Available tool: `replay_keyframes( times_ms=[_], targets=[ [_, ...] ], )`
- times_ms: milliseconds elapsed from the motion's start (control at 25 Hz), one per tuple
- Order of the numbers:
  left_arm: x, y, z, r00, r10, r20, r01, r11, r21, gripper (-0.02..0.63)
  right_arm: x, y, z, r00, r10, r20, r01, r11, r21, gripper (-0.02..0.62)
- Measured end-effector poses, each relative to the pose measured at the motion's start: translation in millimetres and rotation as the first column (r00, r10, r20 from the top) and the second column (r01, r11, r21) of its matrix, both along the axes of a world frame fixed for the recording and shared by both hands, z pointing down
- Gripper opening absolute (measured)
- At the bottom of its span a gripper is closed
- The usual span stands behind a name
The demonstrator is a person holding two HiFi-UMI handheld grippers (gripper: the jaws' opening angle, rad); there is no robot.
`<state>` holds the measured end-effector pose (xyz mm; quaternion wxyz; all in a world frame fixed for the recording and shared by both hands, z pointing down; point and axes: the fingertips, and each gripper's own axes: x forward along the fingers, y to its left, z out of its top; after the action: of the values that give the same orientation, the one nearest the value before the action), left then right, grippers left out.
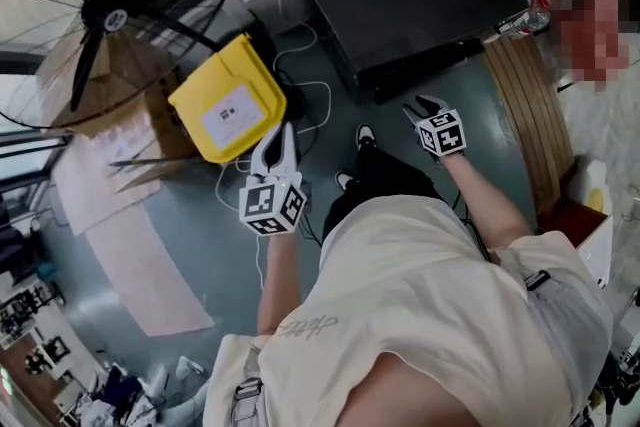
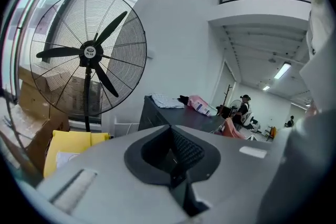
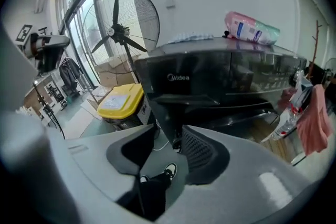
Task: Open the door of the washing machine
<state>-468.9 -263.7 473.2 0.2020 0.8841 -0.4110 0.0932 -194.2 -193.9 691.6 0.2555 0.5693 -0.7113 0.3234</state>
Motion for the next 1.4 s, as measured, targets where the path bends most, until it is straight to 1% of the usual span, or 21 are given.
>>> replay_keyframes(
  times_ms=[80,120,200,320,440,520,560,720,800,840,880,960,1040,1120,1280,1400],
  targets=[
    [-1,-6,3,0.999,-0.013,0.034,0.014,1.000,-0.022,0.017,2,-4,24,0.999,0.040,0.023,-0.039,0.997,-0.060,0.185],
    [-2,-9,4,0.999,-0.019,0.051,0.020,0.999,-0.033,0.017,5,-7,36,0.996,0.077,0.038,-0.074,0.993,-0.089,0.187],
    [1,-18,4,0.997,-0.018,0.078,0.022,0.999,-0.048,0.017,16,-14,60,0.980,0.188,0.069,-0.176,0.973,-0.150,0.192],
    [9,-36,7,0.993,-0.014,0.120,0.022,0.998,-0.065,0.016,29,-18,97,0.923,0.368,0.111,-0.333,0.910,-0.246,0.193],
    [22,-50,14,0.988,-0.008,0.152,0.019,0.997,-0.071,0.017,30,-23,124,0.867,0.470,0.167,-0.405,0.858,-0.315,0.195],
    [35,-57,18,0.986,0.007,0.168,0.006,0.997,-0.073,0.017,29,-24,136,0.842,0.505,0.190,-0.419,0.834,-0.360,0.202],
    [42,-60,19,0.985,0.014,0.171,-0.001,0.997,-0.076,0.017,28,-25,140,0.836,0.513,0.196,-0.417,0.826,-0.380,0.209],
    [64,-69,28,0.986,0.031,0.163,-0.016,0.996,-0.089,0.016,27,-32,152,0.835,0.517,0.189,-0.401,0.807,-0.433,0.215],
    [72,-72,34,0.987,0.032,0.155,-0.017,0.995,-0.100,0.017,29,-32,158,0.824,0.543,0.163,-0.427,0.783,-0.453,0.215],
    [74,-72,37,0.988,0.030,0.152,-0.014,0.994,-0.109,0.017,28,-31,160,0.811,0.566,0.149,-0.449,0.764,-0.463,0.215],
    [74,-72,39,0.988,0.027,0.151,-0.009,0.993,-0.118,0.016,27,-31,162,0.791,0.596,0.141,-0.475,0.742,-0.472,0.215],
    [74,-71,41,0.987,0.023,0.156,-0.002,0.991,-0.132,0.017,23,-32,166,0.737,0.662,0.138,-0.531,0.692,-0.489,0.218],
    [75,-70,41,0.986,0.019,0.164,0.005,0.990,-0.140,0.017,23,-36,170,0.695,0.706,0.132,-0.570,0.654,-0.498,0.218],
    [73,-69,40,0.986,0.013,0.169,0.012,0.989,-0.146,0.016,24,-39,174,0.680,0.723,0.123,-0.587,0.637,-0.500,0.206],
    [63,-66,40,0.982,0.002,0.191,0.028,0.988,-0.155,0.017,25,-41,178,0.661,0.743,0.106,-0.609,0.614,-0.503,0.213],
    [58,-61,43,0.981,0.000,0.193,0.032,0.986,-0.166,0.015,22,-41,177,0.646,0.757,0.098,-0.626,0.599,-0.500,0.201]
  ],
)
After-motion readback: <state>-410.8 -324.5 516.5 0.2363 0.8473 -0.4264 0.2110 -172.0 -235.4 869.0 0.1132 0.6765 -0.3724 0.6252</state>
